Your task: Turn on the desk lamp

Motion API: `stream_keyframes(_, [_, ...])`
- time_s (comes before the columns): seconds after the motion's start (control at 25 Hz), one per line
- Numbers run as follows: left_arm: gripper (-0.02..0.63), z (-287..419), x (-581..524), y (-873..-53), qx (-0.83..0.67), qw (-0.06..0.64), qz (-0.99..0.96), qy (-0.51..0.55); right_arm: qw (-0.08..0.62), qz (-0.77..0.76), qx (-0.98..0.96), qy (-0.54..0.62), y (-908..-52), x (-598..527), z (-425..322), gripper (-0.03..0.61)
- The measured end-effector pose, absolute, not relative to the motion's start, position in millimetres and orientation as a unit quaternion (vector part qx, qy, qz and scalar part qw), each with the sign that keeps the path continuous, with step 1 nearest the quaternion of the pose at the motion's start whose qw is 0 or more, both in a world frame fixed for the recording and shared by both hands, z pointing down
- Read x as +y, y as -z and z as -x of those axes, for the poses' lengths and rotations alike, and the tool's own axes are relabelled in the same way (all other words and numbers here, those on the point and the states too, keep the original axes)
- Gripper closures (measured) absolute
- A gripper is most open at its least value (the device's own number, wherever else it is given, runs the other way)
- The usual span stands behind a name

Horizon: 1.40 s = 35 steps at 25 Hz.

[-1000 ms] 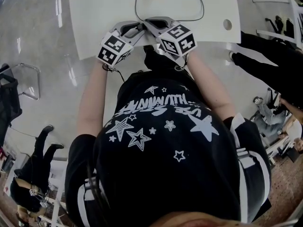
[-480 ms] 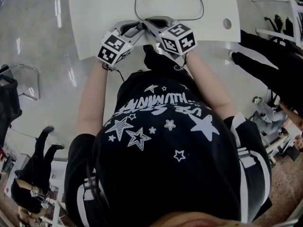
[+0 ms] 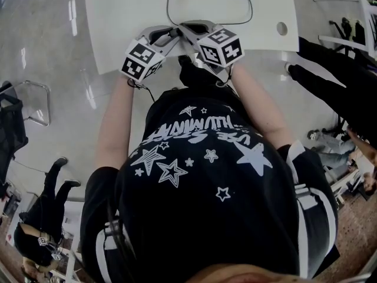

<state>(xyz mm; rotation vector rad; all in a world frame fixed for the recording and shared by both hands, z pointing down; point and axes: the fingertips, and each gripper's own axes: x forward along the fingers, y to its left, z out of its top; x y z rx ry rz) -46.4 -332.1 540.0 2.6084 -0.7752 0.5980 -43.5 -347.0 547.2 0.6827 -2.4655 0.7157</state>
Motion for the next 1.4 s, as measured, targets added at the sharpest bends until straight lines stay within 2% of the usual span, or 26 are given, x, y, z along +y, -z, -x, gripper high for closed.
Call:
stream_keyframes(0.52, [0.479, 50, -329, -541, -0.308, 0.190, -0.908, -0.212, 0.223, -0.262, -0.913, -0.217, -535, -344, 50, 0.574])
stream_keyframes(1.24, [0.474, 60, -321, -538, -0.349, 0.184, -0.892, -0.219, 0.196, -0.283, -0.911, -0.227, -518, -331, 26, 0.574])
stream_keyframes(1.4, [0.443, 65, -319, -525, -0.373, 0.176, -0.889, -0.198, 0.191, -0.289, -0.911, -0.226, -514, -327, 22, 0.574])
